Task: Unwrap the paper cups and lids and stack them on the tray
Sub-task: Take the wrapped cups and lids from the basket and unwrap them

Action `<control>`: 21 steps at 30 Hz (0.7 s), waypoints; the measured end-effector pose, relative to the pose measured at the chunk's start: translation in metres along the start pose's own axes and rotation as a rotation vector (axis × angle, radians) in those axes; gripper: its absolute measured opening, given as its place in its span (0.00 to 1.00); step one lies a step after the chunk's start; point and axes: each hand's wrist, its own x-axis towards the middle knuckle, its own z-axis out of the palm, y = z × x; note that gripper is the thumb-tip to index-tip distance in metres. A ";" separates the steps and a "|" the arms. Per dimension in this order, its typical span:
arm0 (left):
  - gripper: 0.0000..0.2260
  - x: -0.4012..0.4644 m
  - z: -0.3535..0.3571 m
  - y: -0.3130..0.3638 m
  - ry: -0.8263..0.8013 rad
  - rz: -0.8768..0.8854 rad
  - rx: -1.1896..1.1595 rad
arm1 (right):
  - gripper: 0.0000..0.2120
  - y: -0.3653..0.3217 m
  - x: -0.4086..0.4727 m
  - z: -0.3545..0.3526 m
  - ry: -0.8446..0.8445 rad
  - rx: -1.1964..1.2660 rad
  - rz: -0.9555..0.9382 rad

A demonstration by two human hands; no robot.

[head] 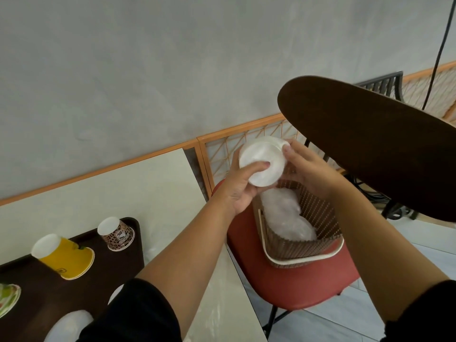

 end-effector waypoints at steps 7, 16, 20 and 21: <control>0.29 -0.003 -0.018 0.009 0.171 0.076 0.054 | 0.26 0.052 0.012 -0.005 -0.180 -0.965 0.787; 0.29 -0.011 -0.029 0.008 0.242 0.065 0.277 | 0.22 0.068 0.010 0.013 -0.339 -1.075 1.012; 0.29 -0.010 -0.031 0.009 0.256 0.077 0.232 | 0.27 0.064 0.002 0.016 -0.428 -1.111 0.965; 0.29 -0.010 -0.032 0.009 0.254 0.074 0.212 | 0.28 0.063 -0.001 0.016 -0.391 -1.061 0.957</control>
